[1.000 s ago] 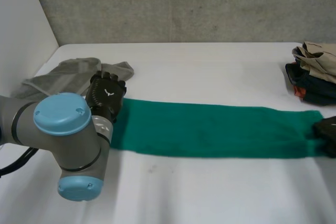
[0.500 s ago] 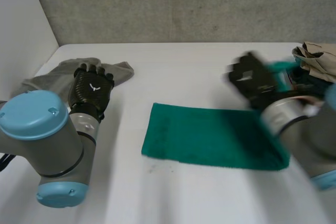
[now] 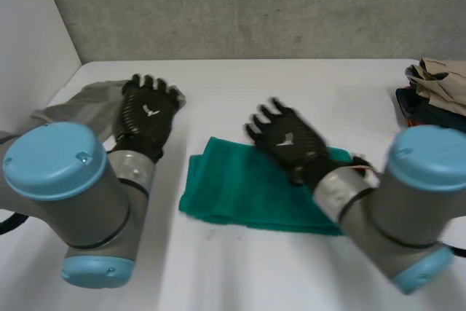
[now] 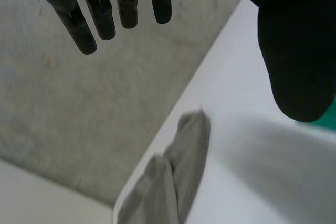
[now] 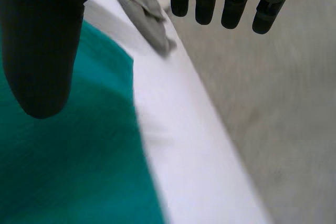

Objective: Fold the laundry.

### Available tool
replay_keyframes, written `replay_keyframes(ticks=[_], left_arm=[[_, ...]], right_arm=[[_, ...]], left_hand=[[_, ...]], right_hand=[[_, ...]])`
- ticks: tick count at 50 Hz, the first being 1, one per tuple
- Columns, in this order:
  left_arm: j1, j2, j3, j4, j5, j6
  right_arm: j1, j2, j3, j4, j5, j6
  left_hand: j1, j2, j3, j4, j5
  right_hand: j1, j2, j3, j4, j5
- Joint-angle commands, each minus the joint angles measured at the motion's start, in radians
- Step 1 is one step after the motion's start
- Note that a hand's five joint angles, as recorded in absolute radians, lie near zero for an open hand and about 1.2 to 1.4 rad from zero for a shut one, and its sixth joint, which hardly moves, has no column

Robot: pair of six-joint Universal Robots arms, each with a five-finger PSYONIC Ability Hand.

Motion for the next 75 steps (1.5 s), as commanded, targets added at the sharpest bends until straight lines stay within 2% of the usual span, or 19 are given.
replay_keyframes(ticks=[1, 7, 12, 17, 21, 28, 30, 33, 37, 38, 39, 40, 42, 46, 51, 56, 62, 70, 75], left_arm=[[-0.084, -0.040, 0.074, 0.000, 0.014, -0.013], [-0.124, -0.091, 0.103, -0.002, 0.012, -0.013], [-0.122, -0.092, 0.085, -0.005, 0.012, -0.018], [-0.111, -0.075, 0.045, -0.008, 0.015, -0.018], [-0.078, -0.043, 0.017, -0.010, 0.014, -0.018], [-0.019, 0.011, -0.021, -0.010, 0.011, -0.025], [-0.010, 0.023, -0.029, -0.010, 0.011, -0.035], [0.022, 0.038, -0.047, -0.014, 0.008, -0.082], [0.024, 0.047, -0.052, -0.019, 0.008, -0.128], [0.024, 0.047, -0.053, -0.023, 0.008, -0.136], [0.022, 0.047, -0.055, -0.026, 0.008, -0.143], [0.019, 0.047, -0.055, -0.029, 0.008, -0.157], [0.017, 0.047, -0.054, -0.033, 0.008, -0.168], [-0.010, 0.046, -0.034, -0.031, 0.008, -0.199], [-0.084, 0.032, 0.037, -0.033, 0.009, -0.257], [-0.169, -0.038, 0.116, -0.036, 0.011, -0.320], [-0.220, -0.169, 0.218, -0.094, 0.009, -0.344], [-0.213, -0.322, 0.328, -0.359, -0.020, -0.363], [-0.197, -0.331, 0.318, -0.399, -0.038, -0.375]], right_arm=[[-0.183, -0.069, 0.104, 0.293, 0.015, 0.242], [-0.293, -0.051, 0.161, 0.313, 0.030, 0.126], [-0.313, 0.023, 0.124, 0.293, 0.096, 0.023], [-0.300, 0.022, 0.055, 0.244, 0.229, -0.017], [-0.263, 0.020, -0.005, 0.236, 0.277, -0.034], [0.024, 0.020, -0.127, 0.184, 0.249, -0.046], [0.074, 0.026, -0.127, 0.146, 0.214, -0.064], [0.189, 0.075, -0.097, 0.040, 0.060, -0.162], [0.243, 0.152, -0.097, 0.012, -0.013, -0.226], [0.243, 0.161, -0.100, 0.015, -0.007, -0.229], [0.242, 0.170, -0.103, 0.018, 0.010, -0.224], [0.242, 0.169, -0.103, 0.020, 0.022, -0.218], [0.240, 0.163, -0.101, 0.021, 0.045, -0.187], [0.211, 0.105, -0.094, 0.020, 0.071, -0.008], [0.041, -0.064, -0.075, 0.043, 0.077, 0.381], [-0.043, -0.067, -0.123, 0.239, 0.047, 0.605], [-0.060, 0.067, -0.219, 0.376, 0.033, 0.620], [-0.076, 0.253, -0.348, 0.481, 0.011, 0.614], [-0.073, 0.324, -0.377, 0.523, 0.030, 0.494]], left_hand=[[-0.022, -0.025, -0.033, -0.028, -0.048], [-0.022, -0.025, -0.033, -0.028, -0.048], [-0.022, -0.025, -0.033, -0.028, -0.048], [-0.022, -0.025, -0.033, -0.028, -0.048], [-0.022, -0.025, -0.033, -0.028, -0.048], [-0.022, -0.025, -0.033, -0.028, -0.048], [-0.022, -0.025, -0.033, -0.028, -0.048], [-0.022, -0.025, -0.033, -0.028, -0.048], [-0.022, -0.025, -0.033, -0.028, -0.048], [-0.022, -0.025, -0.033, -0.028, -0.048], [-0.022, -0.025, -0.033, -0.028, -0.048], [-0.022, -0.025, -0.033, -0.028, -0.048], [-0.022, -0.025, -0.033, -0.028, -0.048], [-0.022, -0.025, -0.033, -0.028, -0.048], [-0.022, -0.025, -0.033, -0.028, -0.048], [-0.022, -0.025, -0.033, -0.028, -0.048], [-0.022, -0.025, -0.033, -0.028, -0.048], [-0.021, -0.024, -0.032, -0.028, -0.047], [-0.018, -0.021, -0.029, -0.025, -0.044]], right_hand=[[-0.063, -0.041, -0.038, -0.035, -0.048], [0.119, 0.142, 0.145, 0.148, 0.135], [1.016, 1.038, 1.042, 1.044, 1.031], [1.158, 1.181, 1.184, 1.187, 1.174], [1.158, 1.181, 1.184, 1.187, 1.174], [1.158, 1.181, 1.184, 1.187, 1.174], [1.158, 1.181, 1.184, 1.187, 1.174], [1.158, 1.181, 1.184, 1.187, 1.174], [1.158, 1.181, 1.184, 1.187, 1.174], [1.084, 1.106, 1.110, 1.112, 1.099], [0.592, 0.614, 0.618, 0.620, 0.607], [0.293, 0.316, 0.319, 0.322, 0.309], [-0.063, -0.041, -0.038, -0.035, -0.048], [-0.063, -0.041, -0.038, -0.035, -0.048], [-0.063, -0.041, -0.038, -0.035, -0.048], [-0.063, -0.041, -0.038, -0.035, -0.048], [-0.063, -0.041, -0.038, -0.035, -0.048], [-0.063, -0.041, -0.038, -0.035, -0.048], [-0.063, -0.041, -0.038, -0.035, -0.048]])
